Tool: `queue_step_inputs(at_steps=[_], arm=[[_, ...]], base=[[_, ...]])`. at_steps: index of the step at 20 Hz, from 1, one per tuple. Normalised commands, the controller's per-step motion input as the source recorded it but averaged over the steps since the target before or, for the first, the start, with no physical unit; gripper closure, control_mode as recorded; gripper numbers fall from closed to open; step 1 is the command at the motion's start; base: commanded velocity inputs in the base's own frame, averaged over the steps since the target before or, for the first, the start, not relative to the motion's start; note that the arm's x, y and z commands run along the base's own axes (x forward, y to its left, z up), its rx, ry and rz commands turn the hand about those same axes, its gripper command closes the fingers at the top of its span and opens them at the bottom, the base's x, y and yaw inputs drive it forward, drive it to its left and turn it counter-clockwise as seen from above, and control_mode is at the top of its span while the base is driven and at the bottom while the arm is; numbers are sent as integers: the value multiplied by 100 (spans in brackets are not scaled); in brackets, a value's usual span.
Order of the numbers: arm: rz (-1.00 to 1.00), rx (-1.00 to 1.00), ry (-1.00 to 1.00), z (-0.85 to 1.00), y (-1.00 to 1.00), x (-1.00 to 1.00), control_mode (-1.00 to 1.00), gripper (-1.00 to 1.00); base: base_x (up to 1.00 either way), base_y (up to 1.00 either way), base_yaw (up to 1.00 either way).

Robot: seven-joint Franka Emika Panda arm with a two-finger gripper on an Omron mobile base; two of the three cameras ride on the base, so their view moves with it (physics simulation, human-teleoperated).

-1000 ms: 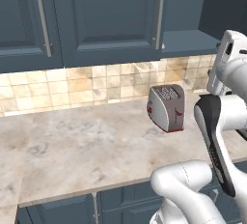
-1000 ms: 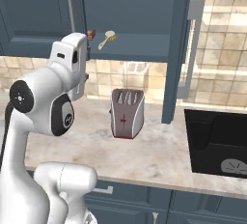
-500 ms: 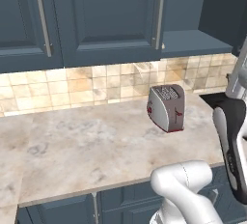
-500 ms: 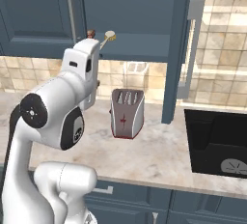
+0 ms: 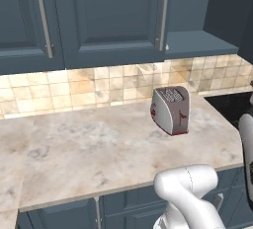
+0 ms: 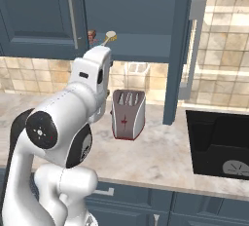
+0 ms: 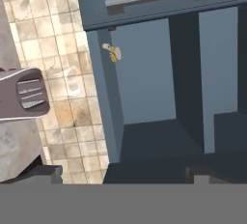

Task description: Pick up the dish brush and bar soap from the sink, and place them back in the cabinet, and close the cabinet doors.

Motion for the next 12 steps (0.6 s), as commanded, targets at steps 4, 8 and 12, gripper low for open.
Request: queue_step_inputs(at_steps=[4,8,12], arm=[[0,0,0,0,-35,-36,-100,-100],[0,0,0,0,-38,-32,-100,-100],[0,0,0,0,-39,-29,-100,-100]], base=[[0,0,0],[0,0,0],[0,0,0]])
